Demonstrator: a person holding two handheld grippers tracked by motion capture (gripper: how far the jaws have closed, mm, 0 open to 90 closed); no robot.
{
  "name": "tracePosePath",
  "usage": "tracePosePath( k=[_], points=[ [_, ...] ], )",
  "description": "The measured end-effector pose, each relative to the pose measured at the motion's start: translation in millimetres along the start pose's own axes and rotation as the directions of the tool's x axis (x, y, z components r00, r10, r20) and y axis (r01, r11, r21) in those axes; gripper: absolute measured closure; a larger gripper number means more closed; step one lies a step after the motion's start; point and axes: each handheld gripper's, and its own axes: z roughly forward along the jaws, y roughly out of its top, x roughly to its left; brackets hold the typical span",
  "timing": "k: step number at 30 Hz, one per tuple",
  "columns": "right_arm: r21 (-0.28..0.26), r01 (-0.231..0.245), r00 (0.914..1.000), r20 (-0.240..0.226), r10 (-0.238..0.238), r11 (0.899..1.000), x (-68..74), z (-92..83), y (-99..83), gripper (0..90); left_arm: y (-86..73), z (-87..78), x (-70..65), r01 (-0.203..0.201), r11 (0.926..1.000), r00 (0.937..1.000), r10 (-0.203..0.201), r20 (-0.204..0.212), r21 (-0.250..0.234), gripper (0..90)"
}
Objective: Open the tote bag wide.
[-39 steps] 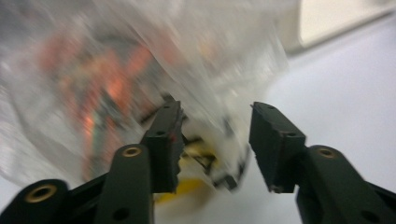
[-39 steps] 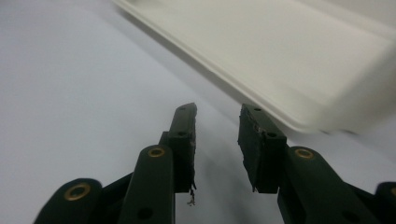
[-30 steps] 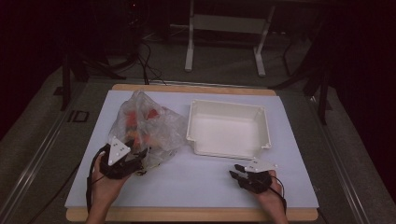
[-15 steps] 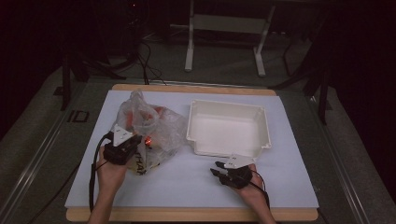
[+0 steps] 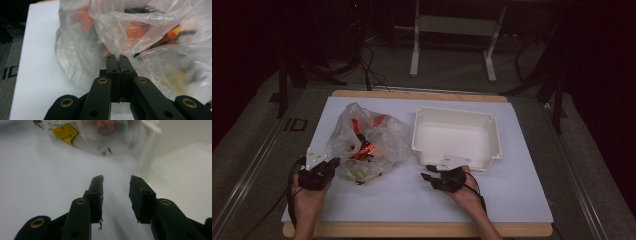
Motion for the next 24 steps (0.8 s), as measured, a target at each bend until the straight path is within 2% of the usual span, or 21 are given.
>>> tracePosePath(
  k=[3,4,5,6,7,8,9,10,11,16,18,19,20,21,22,23,24],
  points=[
    [-0.026,0.012,0.9999,-0.01,-0.012,1.0,3.1,9.9,17.6,58.5,-5.6,0.3,5.2,0.007,0.9999,0.9999,-0.007,-0.016,0.014,89.1],
    [-0.026,0.012,0.9999,-0.01,-0.012,1.0,3.1,9.9,17.6,58.5,-5.6,0.3,5.2,0.007,0.9999,0.9999,-0.007,-0.016,0.014,89.1],
    [-0.042,0.013,0.9998,-0.012,-0.014,0.999,4.3,13.1,26.9,55.5,-7.9,0.5,5.7,0.006,0.9998,0.9998,-0.006,-0.02,0.018,89.1],
    [-0.042,0.013,0.9998,-0.012,-0.014,0.999,4.3,13.1,26.9,55.5,-7.9,0.5,5.7,0.006,0.9998,0.9998,-0.006,-0.02,0.018,89.1],
    [-0.058,0.013,0.9999,-0.003,-0.013,0.998,4.9,15.6,35.9,51.5,-9.7,0.9,5.6,0.005,0.9998,0.9998,-0.004,-0.018,0.021,89.0],
    [-0.058,0.013,0.9999,-0.003,-0.013,0.998,4.9,15.6,35.9,51.5,-9.7,0.9,5.6,0.005,0.9998,0.9998,-0.004,-0.018,0.021,89.0],
    [-0.072,0.014,0.9999,0.006,-0.014,0.997,5.4,18.0,44.5,46.0,-11.2,1.1,4.6,0.001,0.9998,0.9999,-0.001,-0.015,0.02,89.0],
    [-0.072,0.014,0.9999,0.006,-0.014,0.997,5.4,18.0,44.5,46.0,-11.2,1.1,4.6,0.001,0.9998,0.9999,-0.001,-0.015,0.02,89.0],
    [-0.08,0.011,0.9999,0.004,-0.011,0.997,6.0,20.7,52.5,41.6,-12.0,1.9,3.4,-0.003,0.9997,0.9999,0.004,-0.011,0.022,89.0],
    [-0.087,0.022,0.9998,-0.001,-0.022,0.996,9.5,27.5,66.7,38.4,-12.4,3.6,1.6,-0.009,0.9996,0.9999,0.009,-0.007,0.025,89.0],
    [-0.092,0.03,0.9995,-0.005,-0.03,0.995,11.9,32.2,74.0,44.6,-12.7,4.1,1.0,-0.009,0.9996,0.9999,0.009,-0.005,0.025,89.0],
    [-0.101,0.018,0.9995,-0.024,-0.021,0.995,12.1,33.3,76.2,50.1,-13.6,4.3,1.0,-0.013,0.9995,0.9999,0.013,-0.004,0.028,89.0],
    [-0.101,0.018,0.9995,-0.024,-0.021,0.995,12.1,33.3,76.2,50.1,-13.6,4.3,1.0,-0.013,0.9995,0.9999,0.013,-0.004,0.028,89.1],
    [-0.11,0.027,0.9993,-0.022,-0.03,0.994,12.8,33.9,78.3,61.4,-14.8,4.7,1.7,-0.011,0.9994,0.9999,0.012,-0.004,0.032,89.0],
    [-0.11,0.027,0.9993,-0.022,-0.03,0.994,12.8,33.9,78.3,61.4,-14.8,4.7,1.7,-0.011,0.9994,0.9999,0.012,-0.004,0.032,89.0],
    [-0.118,0.03,0.9993,-0.017,-0.032,0.993,13.1,33.2,78.8,74.8,-16.6,4.8,3.0,-0.007,0.9994,1.0,0.007,-0.004,0.034,89.1],
    [-0.118,0.03,0.9993,-0.017,-0.032,0.993,13.1,33.2,78.8,74.8,-16.6,4.8,3.0,-0.007,0.9994,1.0,0.007,-0.004,0.034,89.1]
  ],
)
